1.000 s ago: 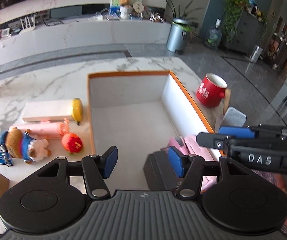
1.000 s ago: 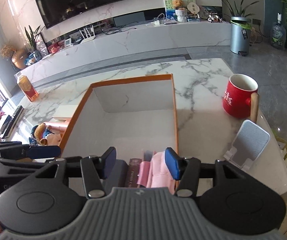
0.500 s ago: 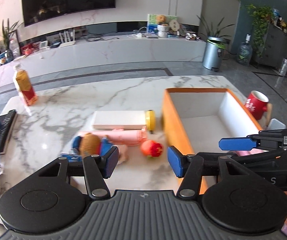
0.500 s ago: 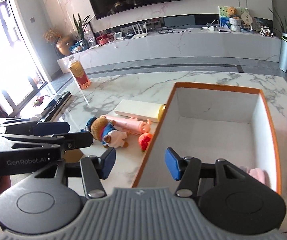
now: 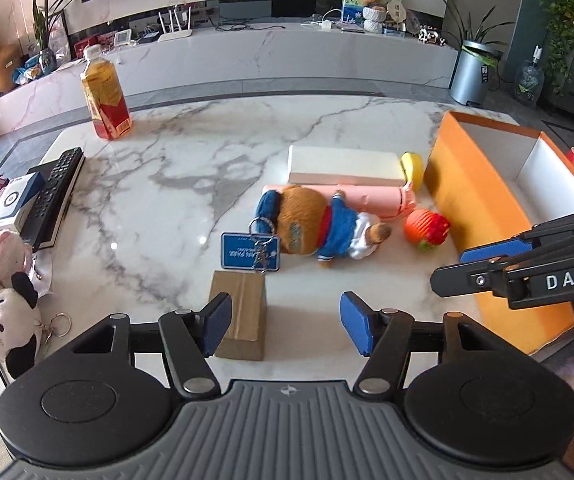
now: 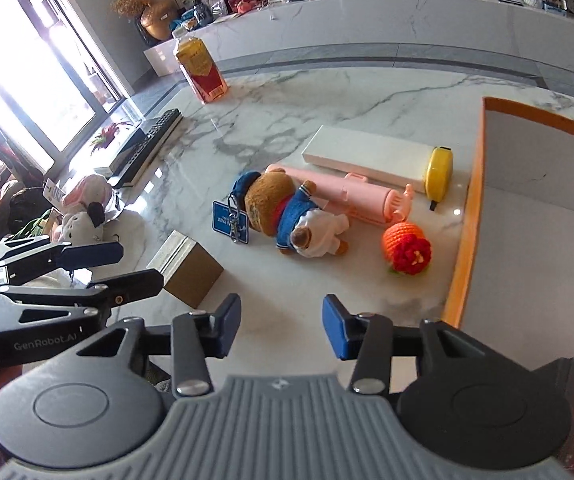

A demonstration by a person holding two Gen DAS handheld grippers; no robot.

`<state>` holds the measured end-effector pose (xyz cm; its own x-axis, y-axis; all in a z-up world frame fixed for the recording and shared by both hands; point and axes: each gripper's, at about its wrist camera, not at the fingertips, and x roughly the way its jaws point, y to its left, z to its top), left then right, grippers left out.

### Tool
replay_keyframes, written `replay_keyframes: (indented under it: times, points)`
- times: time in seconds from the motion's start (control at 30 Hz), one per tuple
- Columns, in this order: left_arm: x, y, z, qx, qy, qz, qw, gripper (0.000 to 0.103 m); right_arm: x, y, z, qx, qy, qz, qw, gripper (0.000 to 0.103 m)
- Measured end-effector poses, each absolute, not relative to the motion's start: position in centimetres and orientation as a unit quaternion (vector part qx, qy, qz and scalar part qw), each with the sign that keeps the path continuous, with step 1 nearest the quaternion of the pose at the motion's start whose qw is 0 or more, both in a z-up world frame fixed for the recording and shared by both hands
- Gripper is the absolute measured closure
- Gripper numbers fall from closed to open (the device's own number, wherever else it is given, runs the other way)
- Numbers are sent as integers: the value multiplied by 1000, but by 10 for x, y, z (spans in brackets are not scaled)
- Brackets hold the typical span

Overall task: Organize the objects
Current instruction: 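Grasp the small brown cardboard box with the left gripper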

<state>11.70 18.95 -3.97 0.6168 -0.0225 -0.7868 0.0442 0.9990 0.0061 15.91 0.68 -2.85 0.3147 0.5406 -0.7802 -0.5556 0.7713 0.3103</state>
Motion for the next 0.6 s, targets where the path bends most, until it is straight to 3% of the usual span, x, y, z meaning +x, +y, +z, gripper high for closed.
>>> replay_keyframes:
  times: [0.37, 0.57, 0.6]
  points:
    - [146, 218, -83, 13, 472, -11, 881, 27, 183, 38, -49, -55, 501, 337, 795, 54]
    - [158, 222, -89, 1, 492, -17, 870, 39, 205, 39, -38, -126, 485, 344, 794, 55]
    - [160, 223, -90, 3, 496, -15, 868, 45, 209, 39, -36, -138, 482, 344, 794, 55]
